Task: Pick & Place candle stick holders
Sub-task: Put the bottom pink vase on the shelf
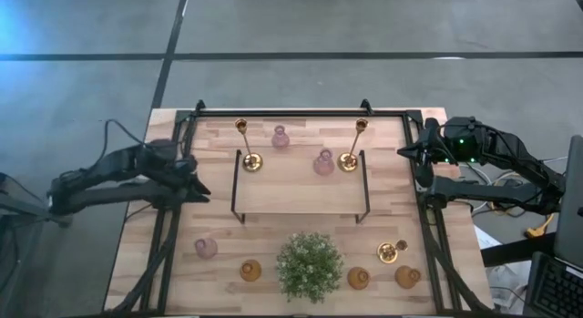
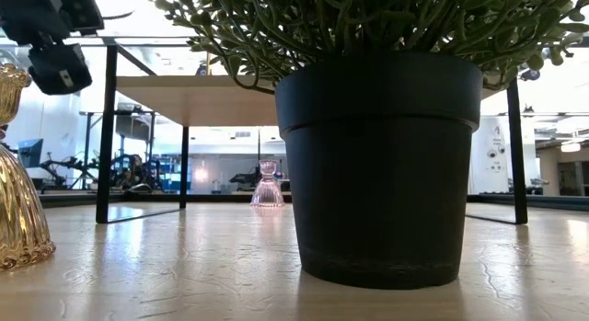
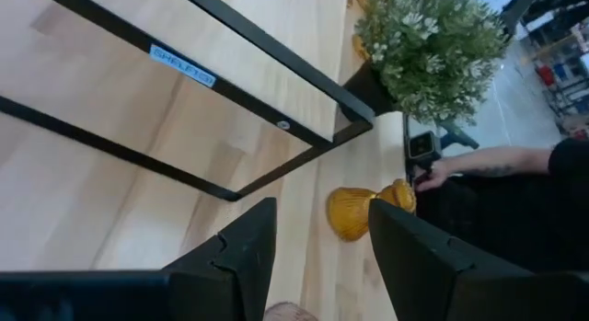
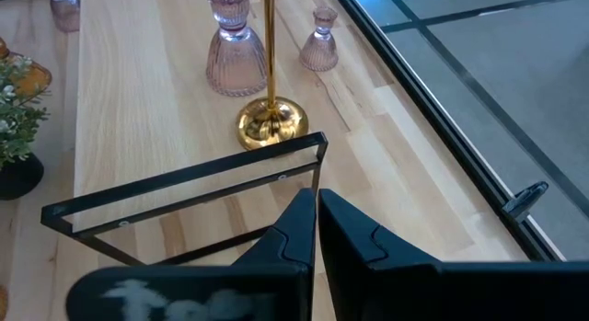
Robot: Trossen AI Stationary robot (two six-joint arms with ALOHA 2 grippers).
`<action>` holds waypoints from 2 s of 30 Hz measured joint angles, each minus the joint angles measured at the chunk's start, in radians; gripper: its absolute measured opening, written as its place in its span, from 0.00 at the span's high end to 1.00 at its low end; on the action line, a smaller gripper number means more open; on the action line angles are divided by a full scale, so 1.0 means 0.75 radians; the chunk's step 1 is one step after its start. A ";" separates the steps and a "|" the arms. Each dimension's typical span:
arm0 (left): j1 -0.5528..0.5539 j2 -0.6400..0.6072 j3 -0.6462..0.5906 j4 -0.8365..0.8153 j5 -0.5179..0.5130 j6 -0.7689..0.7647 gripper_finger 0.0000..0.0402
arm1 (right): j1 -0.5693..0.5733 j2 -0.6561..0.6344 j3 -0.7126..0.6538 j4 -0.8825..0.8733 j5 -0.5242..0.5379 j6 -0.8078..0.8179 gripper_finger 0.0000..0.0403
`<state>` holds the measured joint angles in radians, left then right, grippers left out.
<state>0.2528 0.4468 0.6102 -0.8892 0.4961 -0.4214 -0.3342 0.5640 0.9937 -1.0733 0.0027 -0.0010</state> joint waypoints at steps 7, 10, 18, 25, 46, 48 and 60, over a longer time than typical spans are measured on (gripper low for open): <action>-0.373 0.102 0.027 0.034 -0.269 -0.174 0.56 | 0.000 0.000 0.000 0.000 0.000 0.000 0.97; -0.569 0.153 0.037 0.035 -0.410 -0.286 0.56 | 0.000 0.000 0.000 0.000 0.000 0.000 0.97; -1.062 0.333 0.064 0.039 -0.684 -0.734 0.56 | 0.000 0.000 0.000 0.000 0.000 0.000 0.97; -1.297 0.476 0.172 0.029 -0.847 -0.959 0.56 | 0.000 0.000 0.000 0.000 0.000 0.000 0.97; -1.733 0.822 0.427 -0.124 -0.897 -1.673 0.56 | 0.000 0.001 0.000 0.000 0.000 0.000 0.97; -1.778 0.866 0.425 -0.139 -0.924 -1.735 0.56 | 0.000 0.001 0.000 0.000 0.000 0.000 0.97; -1.834 1.138 0.423 -0.114 -0.863 -1.950 0.56 | 0.000 0.001 0.000 0.000 0.000 0.000 0.97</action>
<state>-1.1229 1.3005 0.9274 -0.9750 -0.1510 -1.8838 -0.3344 0.5644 0.9936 -1.0733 0.0027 -0.0010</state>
